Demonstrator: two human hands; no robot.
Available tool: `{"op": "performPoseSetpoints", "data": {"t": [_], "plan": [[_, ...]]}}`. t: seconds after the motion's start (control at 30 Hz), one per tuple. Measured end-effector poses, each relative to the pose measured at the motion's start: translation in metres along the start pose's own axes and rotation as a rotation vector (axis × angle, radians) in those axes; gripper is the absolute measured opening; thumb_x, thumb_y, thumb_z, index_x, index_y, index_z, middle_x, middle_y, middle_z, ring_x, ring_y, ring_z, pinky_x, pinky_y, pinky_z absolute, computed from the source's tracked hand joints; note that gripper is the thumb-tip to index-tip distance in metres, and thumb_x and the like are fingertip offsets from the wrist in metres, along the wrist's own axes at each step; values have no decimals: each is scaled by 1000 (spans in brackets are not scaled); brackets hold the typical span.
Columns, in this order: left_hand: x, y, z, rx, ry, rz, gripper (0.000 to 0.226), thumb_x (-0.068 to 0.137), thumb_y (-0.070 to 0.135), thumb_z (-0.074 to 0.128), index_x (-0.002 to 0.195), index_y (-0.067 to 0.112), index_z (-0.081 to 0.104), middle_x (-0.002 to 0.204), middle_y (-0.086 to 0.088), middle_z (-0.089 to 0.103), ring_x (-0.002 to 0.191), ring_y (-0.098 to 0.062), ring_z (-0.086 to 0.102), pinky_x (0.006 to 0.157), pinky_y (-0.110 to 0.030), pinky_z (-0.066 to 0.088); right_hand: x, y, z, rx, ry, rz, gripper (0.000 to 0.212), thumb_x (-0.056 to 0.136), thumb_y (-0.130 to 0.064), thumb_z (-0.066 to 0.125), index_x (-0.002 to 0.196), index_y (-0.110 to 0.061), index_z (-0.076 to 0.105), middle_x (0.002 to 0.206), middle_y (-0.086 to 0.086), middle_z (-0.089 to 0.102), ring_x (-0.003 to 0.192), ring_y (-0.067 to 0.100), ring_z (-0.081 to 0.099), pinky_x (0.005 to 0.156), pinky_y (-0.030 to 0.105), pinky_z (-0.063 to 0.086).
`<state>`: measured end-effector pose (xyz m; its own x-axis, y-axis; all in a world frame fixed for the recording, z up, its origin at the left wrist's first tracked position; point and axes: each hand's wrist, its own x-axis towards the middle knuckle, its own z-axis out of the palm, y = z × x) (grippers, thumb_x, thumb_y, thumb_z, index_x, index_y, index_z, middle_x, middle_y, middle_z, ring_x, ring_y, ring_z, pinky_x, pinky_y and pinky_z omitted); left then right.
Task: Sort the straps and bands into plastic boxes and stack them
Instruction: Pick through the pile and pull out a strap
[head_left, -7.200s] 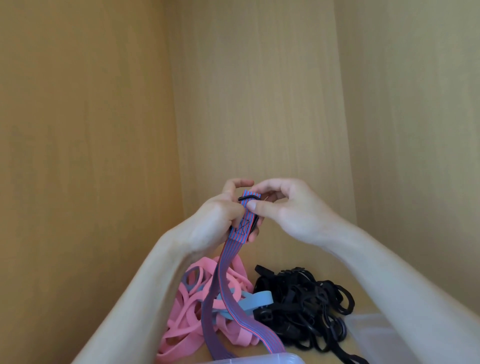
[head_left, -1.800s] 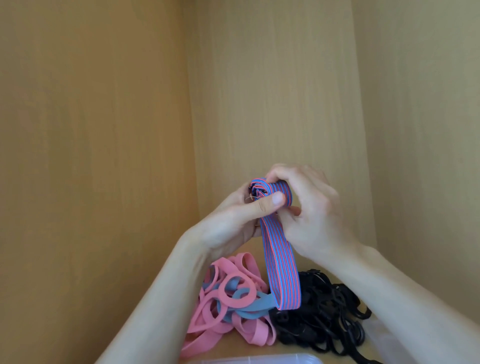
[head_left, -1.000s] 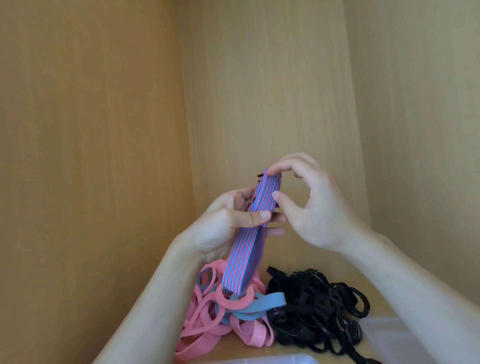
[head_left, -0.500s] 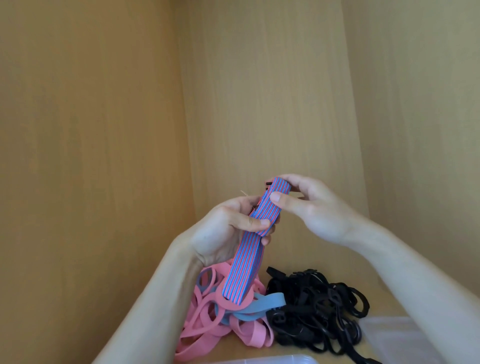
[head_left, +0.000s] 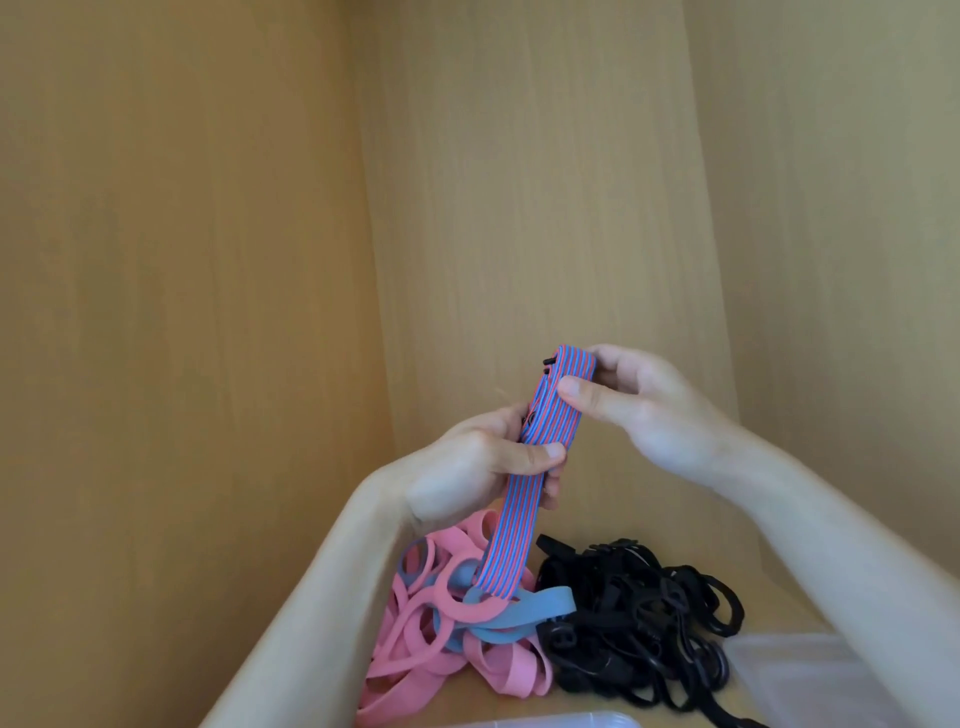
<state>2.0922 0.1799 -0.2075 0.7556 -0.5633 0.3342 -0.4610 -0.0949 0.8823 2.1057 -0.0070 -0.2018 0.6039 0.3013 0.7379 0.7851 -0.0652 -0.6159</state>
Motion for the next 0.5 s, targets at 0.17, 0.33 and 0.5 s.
{"op": "performPoseSetpoints", "data": {"t": [0.17,0.33,0.5], "plan": [[-4,4,-3,27,-26,-20,16,81,12,56,95,12,47,76,-3,49,66,-16,49,63,-28,47,-1,-3,3,6,-28,-7,22,95,-11,62,115,-3,65,107,9,72,95,8,65,88,17,50],[-6,3,-3,32,-61,-20,14,83,11,55,92,12,45,75,-2,45,63,-16,40,63,-31,39,-2,-4,-1,-53,-62,-3,24,93,-8,65,115,0,65,115,19,71,97,13,64,95,25,50],[-2,1,-1,23,-21,-6,25,80,11,56,102,6,46,77,-3,49,66,-15,48,62,-24,46,0,-4,-1,-82,-25,-10,17,92,-9,67,108,-3,66,108,19,72,91,13,65,91,26,51]]}}
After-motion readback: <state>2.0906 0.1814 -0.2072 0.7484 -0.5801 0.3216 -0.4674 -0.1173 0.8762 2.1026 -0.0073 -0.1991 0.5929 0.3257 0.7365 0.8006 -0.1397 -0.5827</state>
